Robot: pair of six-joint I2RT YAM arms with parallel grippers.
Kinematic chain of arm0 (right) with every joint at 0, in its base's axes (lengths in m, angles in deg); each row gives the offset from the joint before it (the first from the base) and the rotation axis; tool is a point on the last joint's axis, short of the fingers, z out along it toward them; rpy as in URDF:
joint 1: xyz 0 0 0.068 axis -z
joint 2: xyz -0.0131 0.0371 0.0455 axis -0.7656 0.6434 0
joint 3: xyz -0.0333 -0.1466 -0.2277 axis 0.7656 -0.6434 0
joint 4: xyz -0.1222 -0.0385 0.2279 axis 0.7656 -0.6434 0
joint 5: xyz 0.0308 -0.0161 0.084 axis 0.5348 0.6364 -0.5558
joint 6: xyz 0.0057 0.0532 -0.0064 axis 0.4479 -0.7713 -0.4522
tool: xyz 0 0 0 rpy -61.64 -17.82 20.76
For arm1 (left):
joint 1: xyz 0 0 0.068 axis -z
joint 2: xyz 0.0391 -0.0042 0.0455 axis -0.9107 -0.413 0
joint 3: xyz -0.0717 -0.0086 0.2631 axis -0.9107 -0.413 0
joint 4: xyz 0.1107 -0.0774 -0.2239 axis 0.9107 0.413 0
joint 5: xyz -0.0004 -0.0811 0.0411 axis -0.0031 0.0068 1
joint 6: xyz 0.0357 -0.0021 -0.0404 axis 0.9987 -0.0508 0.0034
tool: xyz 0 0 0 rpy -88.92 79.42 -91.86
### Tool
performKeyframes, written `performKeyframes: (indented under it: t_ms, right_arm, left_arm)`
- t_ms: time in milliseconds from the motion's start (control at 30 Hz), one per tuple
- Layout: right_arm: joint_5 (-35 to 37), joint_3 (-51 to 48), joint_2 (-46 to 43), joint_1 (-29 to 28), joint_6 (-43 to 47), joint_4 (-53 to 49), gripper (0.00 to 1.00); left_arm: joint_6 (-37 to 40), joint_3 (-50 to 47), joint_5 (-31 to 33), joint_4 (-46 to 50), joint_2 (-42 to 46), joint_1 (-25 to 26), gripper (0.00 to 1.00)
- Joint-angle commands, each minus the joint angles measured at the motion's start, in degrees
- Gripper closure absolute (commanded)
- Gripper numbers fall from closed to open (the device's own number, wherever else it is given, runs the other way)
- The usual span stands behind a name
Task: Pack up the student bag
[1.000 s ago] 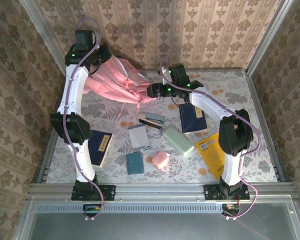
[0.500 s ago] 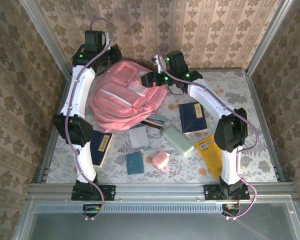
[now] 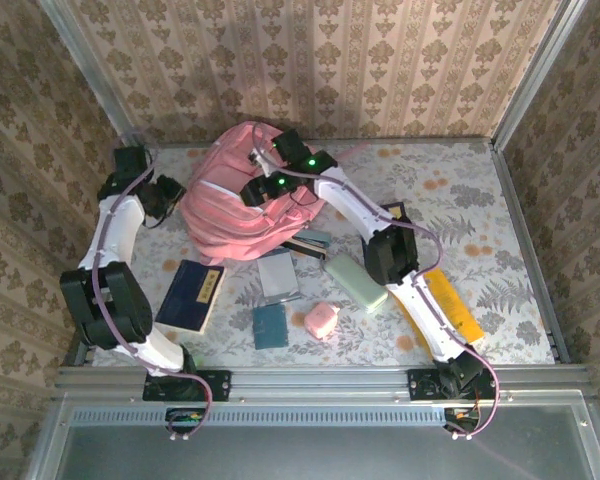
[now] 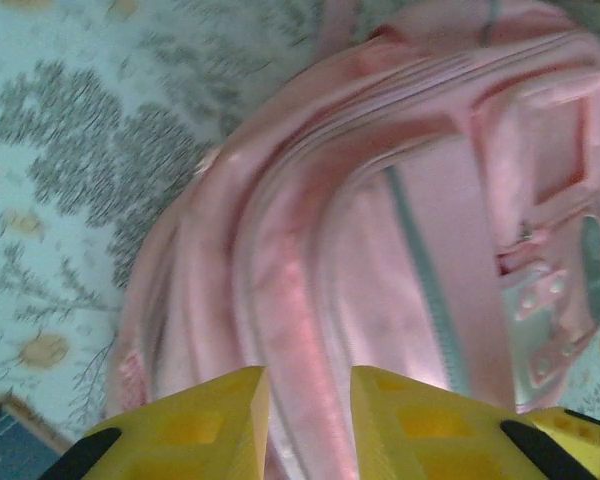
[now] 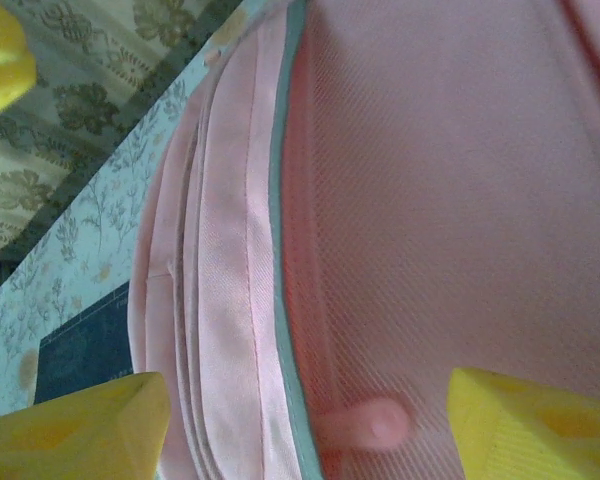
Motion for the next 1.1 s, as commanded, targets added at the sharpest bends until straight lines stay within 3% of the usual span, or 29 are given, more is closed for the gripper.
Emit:
performKeyframes:
  t_ms: [0, 200, 333, 500, 767, 800, 933, 1067]
  right_arm:
    - [-3.9, 7.4, 3.6, -0.1, -1.0, -4.2, 0.25]
    - [-12.3, 6.6, 5.4, -2.2, 1.0, -4.6, 0.30]
    - [-15.1, 6.7, 5.9, -2.9, -0.2, -3.0, 0.45]
    - [-15.6, 6.1, 7.4, -3.7, -0.3, -3.0, 0.56]
    - [-7.6, 5.9, 9.8, -5.2, 1.3, -4.7, 0.57]
    - [-6.6, 6.2, 10.0, -5.5, 1.3, -4.7, 0.62]
    - [-0.7, 7.7, 10.4, -6.0, 1.7, -5.5, 1.00]
    - [2.8, 9.8, 7.6, -4.5, -0.7, -4.3, 1.00]
  left_arm:
    - [-4.6, -4.6, -2.2, -3.4, 1.5, 0.2, 0.71]
    - [-4.7, -9.7, -2.3, -2.9, 0.8, -0.1, 0.70]
    - [-4.6, -11.9, -4.0, -5.2, -2.0, 0.0, 0.72]
    - [-4.1, -11.0, -6.8, -7.2, -7.1, 1.0, 0.77]
    - [-2.2, -9.1, -6.6, -8.8, -9.7, 3.3, 0.81]
    - [-2.2, -9.2, -6.6, -8.9, -9.9, 3.4, 0.81]
    - [-2.1, -8.6, -7.1, -9.2, -9.8, 3.4, 0.83]
    - [-0.6, -6.2, -6.0, -6.7, -6.4, 2.7, 0.83]
